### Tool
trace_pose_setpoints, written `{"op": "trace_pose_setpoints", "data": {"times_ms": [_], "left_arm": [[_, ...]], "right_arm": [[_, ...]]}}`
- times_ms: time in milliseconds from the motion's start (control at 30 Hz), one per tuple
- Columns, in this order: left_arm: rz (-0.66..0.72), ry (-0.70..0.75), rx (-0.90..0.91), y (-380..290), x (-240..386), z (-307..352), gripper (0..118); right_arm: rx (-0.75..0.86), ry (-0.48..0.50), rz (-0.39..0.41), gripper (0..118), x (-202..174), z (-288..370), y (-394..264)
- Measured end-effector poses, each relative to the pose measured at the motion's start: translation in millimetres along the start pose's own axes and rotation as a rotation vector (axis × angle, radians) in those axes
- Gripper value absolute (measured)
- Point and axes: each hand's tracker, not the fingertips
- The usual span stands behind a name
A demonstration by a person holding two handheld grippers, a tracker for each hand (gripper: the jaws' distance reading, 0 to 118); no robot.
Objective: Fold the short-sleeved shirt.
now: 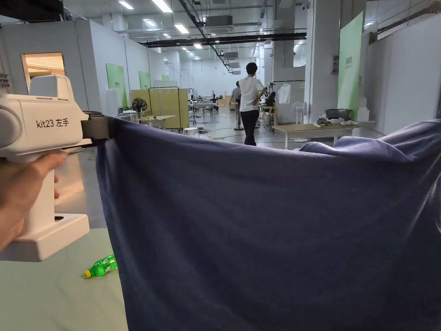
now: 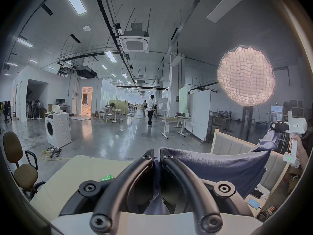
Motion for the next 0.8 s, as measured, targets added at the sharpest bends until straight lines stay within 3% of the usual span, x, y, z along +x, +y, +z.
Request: {"op": "trace_pose_setpoints", "data": {"times_ms": [167, 333, 533, 567, 667, 700, 800], "left_arm": [[-0.046, 0.023, -0.028, -4, -12, -18, 7], [0.006, 0.048, -0.037, -10, -23, -41, 7], [-0.048, 0.079, -0.043, -13, -29, -71, 7], [-0.055, 0.081, -0.049, -12, -30, -78, 7], [-0.056, 0.09, -0.045, -11, -35, -92, 7], [-0.052, 0.099, -0.044, -11, -33, -92, 7], [-0.031, 0.131, -0.083, -9, -40, -119, 7]], "right_arm": [[0.041, -0.019, 0.051, 7, -10, -21, -2], [0.036, -0.01, 0.052, 7, -26, -47, -3], [0.016, -0.021, 0.05, 7, -49, -90, -10], [0.059, -0.025, 0.083, 7, -44, -79, -6], [0.059, -0.021, 0.076, 7, -42, -83, -4], [0.148, 0.002, 0.128, 7, -63, -98, -3], [0.103, -0.01, 0.101, 7, -89, -115, -10]]}}
